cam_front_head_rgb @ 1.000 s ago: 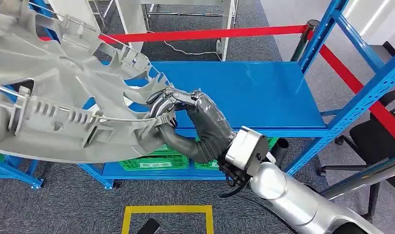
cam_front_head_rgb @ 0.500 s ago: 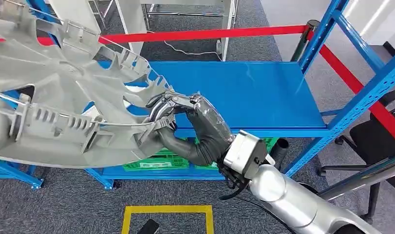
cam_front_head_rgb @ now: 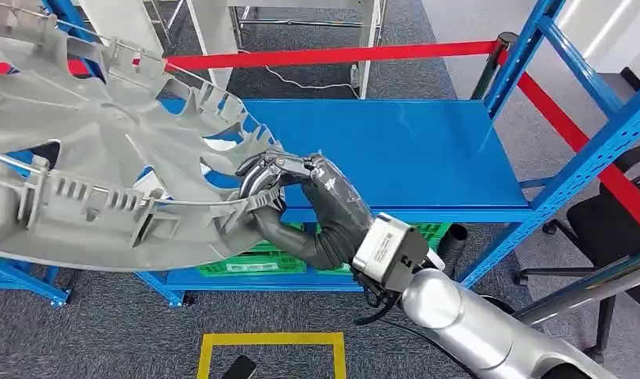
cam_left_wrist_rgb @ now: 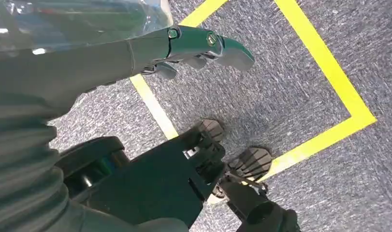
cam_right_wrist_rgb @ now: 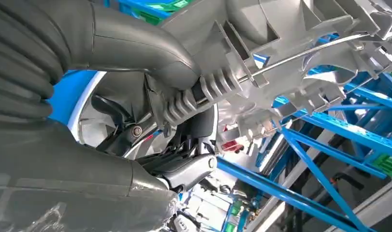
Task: Take the parts from the cabinet and place them on the table.
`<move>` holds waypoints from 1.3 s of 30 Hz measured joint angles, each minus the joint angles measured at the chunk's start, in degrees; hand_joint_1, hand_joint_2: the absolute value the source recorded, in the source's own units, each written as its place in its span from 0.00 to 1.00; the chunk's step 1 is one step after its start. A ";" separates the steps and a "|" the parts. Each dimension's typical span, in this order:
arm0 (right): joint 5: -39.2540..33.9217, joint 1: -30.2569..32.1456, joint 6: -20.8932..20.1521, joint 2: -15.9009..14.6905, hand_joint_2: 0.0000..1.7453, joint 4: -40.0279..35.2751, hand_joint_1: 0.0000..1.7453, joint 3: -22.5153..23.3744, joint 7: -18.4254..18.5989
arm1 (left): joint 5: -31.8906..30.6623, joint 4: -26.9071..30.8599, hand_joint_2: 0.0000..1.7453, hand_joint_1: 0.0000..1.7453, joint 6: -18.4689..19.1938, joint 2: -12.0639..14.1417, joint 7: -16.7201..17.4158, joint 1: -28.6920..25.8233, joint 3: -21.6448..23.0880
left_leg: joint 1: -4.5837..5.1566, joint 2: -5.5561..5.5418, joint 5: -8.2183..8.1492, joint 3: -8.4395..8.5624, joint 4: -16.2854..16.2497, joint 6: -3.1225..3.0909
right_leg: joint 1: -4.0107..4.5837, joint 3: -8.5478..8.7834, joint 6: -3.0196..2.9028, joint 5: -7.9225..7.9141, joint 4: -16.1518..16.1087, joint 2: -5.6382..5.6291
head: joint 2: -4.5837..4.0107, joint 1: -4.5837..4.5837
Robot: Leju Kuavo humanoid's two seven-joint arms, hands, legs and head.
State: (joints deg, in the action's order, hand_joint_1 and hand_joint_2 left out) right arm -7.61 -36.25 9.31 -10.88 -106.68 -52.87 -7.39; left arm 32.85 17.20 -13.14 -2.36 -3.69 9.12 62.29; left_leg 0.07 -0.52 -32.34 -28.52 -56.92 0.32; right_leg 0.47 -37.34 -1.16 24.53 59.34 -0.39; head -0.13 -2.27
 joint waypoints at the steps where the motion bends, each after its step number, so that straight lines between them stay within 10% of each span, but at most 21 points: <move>1: -0.02 0.00 0.00 0.00 1.00 0.02 1.00 -0.04 0.11 | 0.02 0.00 1.00 0.00 -0.09 0.00 -0.09 -0.01 0.00 | 0.00 0.00 0.00 0.00 0.00 0.00 | 0.00 0.00 0.00 0.00 0.00 0.00 | 0.00 -0.02; 17: -0.02 0.01 -0.18 0.00 1.00 0.02 1.00 -0.92 0.52 | 0.52 -0.02 1.00 0.00 -0.44 0.11 0.24 -0.18 0.00 | 0.24 -0.01 -0.09 -0.09 -0.33 -0.21 | -0.25 0.01 0.26 -0.15 -0.07 0.01 | 0.00 0.00; 22: -0.02 0.00 -0.17 0.00 1.00 0.02 1.00 -0.92 0.59 | 0.57 0.00 1.00 0.00 -0.44 0.26 0.24 -0.23 0.00 | 0.39 0.01 0.54 -0.06 0.20 -1.24 | -0.42 0.30 1.15 -0.72 -0.63 -0.04 | 0.00 0.04; 24: -0.02 -0.06 -0.18 -0.06 1.00 0.00 1.00 -0.85 0.61 | 0.57 0.07 1.00 0.00 -0.44 0.22 0.24 -0.21 0.00 | -0.37 0.25 1.76 0.49 1.29 -1.70 | -0.19 -0.41 1.64 1.35 0.96 -0.08 | 0.00 -0.22; 28: -0.02 0.34 -0.28 -0.11 1.00 0.04 1.00 -0.92 0.77 | 0.59 0.07 1.00 0.00 -0.44 0.26 0.24 -0.38 0.00 | -0.52 0.29 1.76 0.18 1.02 -1.75 | -0.97 -6.86 2.39 8.16 16.57 0.03 | 0.00 -0.50; 30: -0.04 0.42 -0.35 -0.13 1.00 0.07 1.00 -0.92 0.94 | 0.63 0.07 1.00 0.00 -0.44 0.28 0.24 -0.40 0.00 | -0.71 0.26 1.48 0.09 0.67 -1.36 | -1.26 -5.37 2.61 4.90 13.80 0.05 | 0.00 -0.50; 32: -0.26 0.38 -0.37 -0.13 1.00 0.07 1.00 -0.92 0.94 | 0.72 0.18 1.00 0.00 -0.44 0.26 0.22 -0.37 0.00 | -0.97 0.10 0.71 0.09 -0.22 -0.64 | -1.50 -0.42 2.72 -0.21 3.90 0.07 | 0.00 -0.50; 39: -0.28 0.41 -0.33 -0.15 1.00 0.13 1.00 -0.94 1.18 | 0.74 0.20 1.00 0.00 -0.46 0.28 0.15 -0.26 0.00 | -0.98 0.12 -1.21 -1.61 -2.33 1.65 | -1.31 0.38 0.31 1.00 0.91 0.02 | 0.00 -0.22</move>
State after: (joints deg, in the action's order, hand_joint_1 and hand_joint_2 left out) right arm -7.89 -35.83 8.98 -11.04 -106.55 -53.81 -6.21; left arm 33.59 17.40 -13.60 -2.08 -3.54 8.86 62.29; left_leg -0.90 -0.41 -33.56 -30.13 -59.26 1.97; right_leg -0.84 -36.96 -0.85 25.53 60.25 -0.36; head -0.13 -2.49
